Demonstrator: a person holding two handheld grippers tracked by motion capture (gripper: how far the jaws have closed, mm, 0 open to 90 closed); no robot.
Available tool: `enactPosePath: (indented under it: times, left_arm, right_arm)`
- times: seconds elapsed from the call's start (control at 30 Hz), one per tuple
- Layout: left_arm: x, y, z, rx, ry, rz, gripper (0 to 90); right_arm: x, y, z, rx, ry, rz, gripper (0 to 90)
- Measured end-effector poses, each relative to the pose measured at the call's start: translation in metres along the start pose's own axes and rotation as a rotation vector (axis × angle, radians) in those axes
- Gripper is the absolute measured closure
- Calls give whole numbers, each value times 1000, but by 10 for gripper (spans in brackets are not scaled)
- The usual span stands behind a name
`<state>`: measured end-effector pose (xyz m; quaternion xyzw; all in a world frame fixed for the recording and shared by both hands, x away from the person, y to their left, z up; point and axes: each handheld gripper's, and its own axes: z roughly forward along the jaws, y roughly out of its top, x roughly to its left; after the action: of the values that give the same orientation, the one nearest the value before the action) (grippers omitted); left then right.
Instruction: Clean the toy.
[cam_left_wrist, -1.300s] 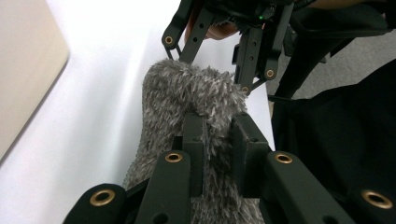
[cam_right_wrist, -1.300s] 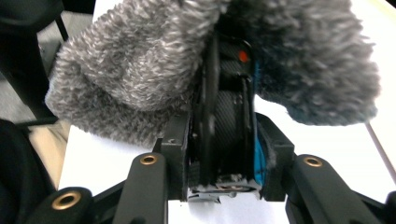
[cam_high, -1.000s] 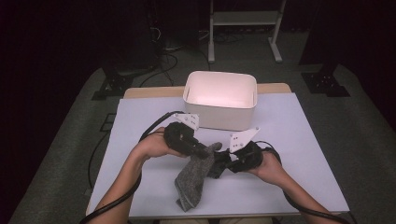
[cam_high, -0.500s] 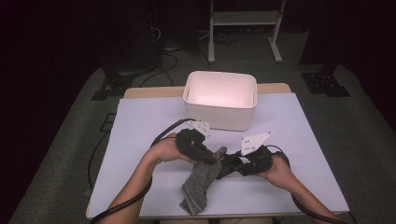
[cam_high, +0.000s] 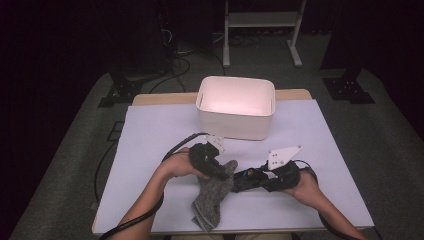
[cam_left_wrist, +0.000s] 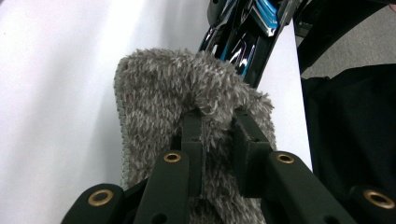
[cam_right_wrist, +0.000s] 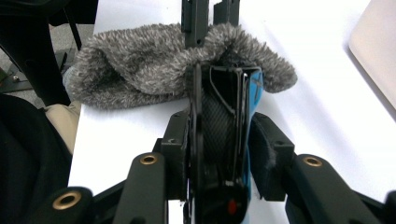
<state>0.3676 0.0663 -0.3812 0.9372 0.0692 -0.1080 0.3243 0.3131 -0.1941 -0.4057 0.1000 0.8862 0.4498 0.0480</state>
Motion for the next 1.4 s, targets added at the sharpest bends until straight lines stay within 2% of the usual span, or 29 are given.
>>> enactPosePath:
  times: [0.13,0.27,0.43,0.53,0.57,0.6,0.73,0.83,0.87,0.9,0.93,0.97,1.0,1.03,1.13,1.33,1.4]
  left_arm:
    - [0,1,1,5,0,3,769]
    - [-3,8,4,9,2,29,770]
    - [-4,13,8,19,1,31,770]
    - [-3,15,12,48,3,39,770]
    - [-3,15,17,58,8,43,770]
    - [-2,15,17,55,7,43,770]
    - [-2,15,16,54,5,39,771]
    - [-2,15,15,49,5,40,770]
    - [-2,15,14,42,3,36,770]
    - [-2,15,14,42,3,36,770]
    - [-2,14,14,42,4,34,770]
    - [-2,13,13,41,0,35,770]
    - [-2,13,13,42,0,35,770]
    - [-3,12,11,41,-1,37,770]
    - [-4,11,8,32,-6,29,770]
    - [-5,10,3,22,-4,36,770]
    - [-5,10,-3,21,7,35,770]
  right_arm:
    - [0,-8,-3,2,3,17,608]
    - [-1,-17,-5,12,6,33,606]
    - [-2,-27,-8,27,11,62,607]
    - [-4,-37,-8,49,8,79,605]
    - [-5,-44,-6,80,9,96,606]
    - [-5,-48,-6,60,9,100,605]
    - [-6,-48,-6,58,9,99,603]
    - [-8,-46,-5,68,20,115,590]
    - [-9,-44,-5,75,15,113,552]
    - [-9,-44,-5,75,15,113,552]
    - [-9,-42,-4,83,0,109,483]
    - [-9,-42,-4,83,0,109,483]
    - [-8,-40,1,109,12,94,541]
    - [-7,-40,5,123,15,76,555]
    - [-5,-37,12,142,15,43,556]
    - [-7,-30,22,133,31,35,558]
    - [-10,-19,35,138,48,13,558]
